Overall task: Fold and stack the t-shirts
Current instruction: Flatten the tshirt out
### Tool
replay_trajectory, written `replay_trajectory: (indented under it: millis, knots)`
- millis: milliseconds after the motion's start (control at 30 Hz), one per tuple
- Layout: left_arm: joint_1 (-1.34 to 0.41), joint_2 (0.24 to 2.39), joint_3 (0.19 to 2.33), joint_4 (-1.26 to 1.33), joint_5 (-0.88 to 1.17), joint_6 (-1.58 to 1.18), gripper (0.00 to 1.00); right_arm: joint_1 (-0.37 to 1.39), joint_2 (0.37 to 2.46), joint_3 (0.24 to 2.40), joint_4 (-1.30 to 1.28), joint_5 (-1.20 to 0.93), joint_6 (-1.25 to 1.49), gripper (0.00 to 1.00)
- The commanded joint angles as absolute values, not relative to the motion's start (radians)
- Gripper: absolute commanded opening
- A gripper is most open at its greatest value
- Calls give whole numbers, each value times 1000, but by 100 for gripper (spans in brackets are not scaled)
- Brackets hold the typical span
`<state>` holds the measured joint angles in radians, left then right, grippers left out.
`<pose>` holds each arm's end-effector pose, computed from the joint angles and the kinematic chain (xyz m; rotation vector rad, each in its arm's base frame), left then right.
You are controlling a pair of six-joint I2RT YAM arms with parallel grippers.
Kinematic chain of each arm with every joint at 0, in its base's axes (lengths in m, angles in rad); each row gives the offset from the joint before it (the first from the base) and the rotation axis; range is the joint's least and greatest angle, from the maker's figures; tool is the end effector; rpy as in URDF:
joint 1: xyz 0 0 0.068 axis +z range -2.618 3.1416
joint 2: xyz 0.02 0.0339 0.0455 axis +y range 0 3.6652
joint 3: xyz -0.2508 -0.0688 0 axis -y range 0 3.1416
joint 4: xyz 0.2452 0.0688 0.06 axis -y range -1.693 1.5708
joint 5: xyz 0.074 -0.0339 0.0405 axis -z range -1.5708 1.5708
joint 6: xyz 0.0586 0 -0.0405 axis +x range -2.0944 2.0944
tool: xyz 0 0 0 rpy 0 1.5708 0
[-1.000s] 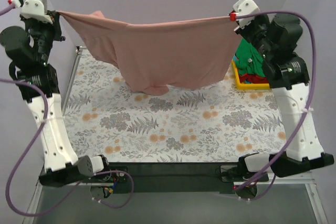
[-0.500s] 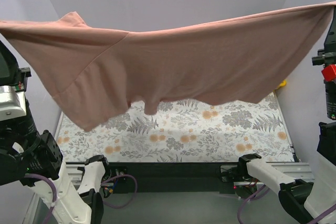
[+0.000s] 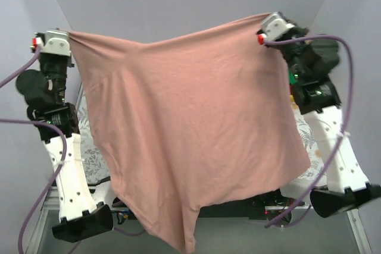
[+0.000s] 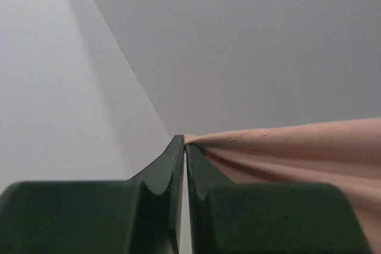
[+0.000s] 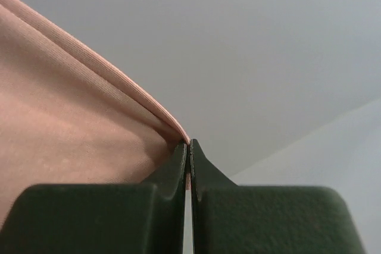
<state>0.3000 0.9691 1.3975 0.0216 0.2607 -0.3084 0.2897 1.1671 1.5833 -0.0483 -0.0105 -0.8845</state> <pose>0.1896 0.0428 0.5335 -0.1117 1.1329 -0.1535 0.2348 0.0706 0.5458 -0.6828 1.0094 -0.5142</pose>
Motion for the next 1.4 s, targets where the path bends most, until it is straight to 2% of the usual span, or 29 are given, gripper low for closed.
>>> replay_trajectory:
  millis: [0,167,300,433,500,700,767,800,833,867,900,967,1033,1167,1367]
  knots:
    - [308,974,1223,-6,359,-295,0,282,1213,1432,101,-69,-913,1]
    - [308,1135,1054,105,373,-296,0,282,1414,1296,233,-126,-927,1]
    - [290,1485,1063,208,324,-301,0,282,1668,1337,308,-127,-940,1]
    - [276,1820,1295,224,265,-310,0,285,2010,1547,322,-72,-942,1]
    - [273,1984,1392,218,235,-322,0,285,2112,1686,322,-23,-943,1]
    - [256,2262,1754,175,146,-325,0,288,2402,1960,336,101,-960,1]
    - [253,2356,1859,135,134,-340,0,293,2489,2075,341,177,-948,17]
    - [252,2391,1964,111,133,-345,4,298,2512,2110,342,204,-943,48]
    - [249,2417,2015,53,117,-348,33,299,2535,2132,342,230,-936,61]
    - [244,2454,2058,32,89,-363,45,299,2533,2147,342,271,-924,69]
    - [244,2460,2121,14,71,-376,52,299,2522,2138,342,284,-911,76]
    - [245,2413,2114,-26,55,-385,70,299,2449,2067,341,294,-872,83]
    - [253,2309,2013,-11,57,-405,79,299,2336,1946,339,285,-836,94]
    - [271,2142,1804,-96,182,-446,78,298,2113,1783,243,203,-770,95]
    - [272,1867,1486,-327,353,-480,67,296,1931,1680,-200,-38,-707,94]
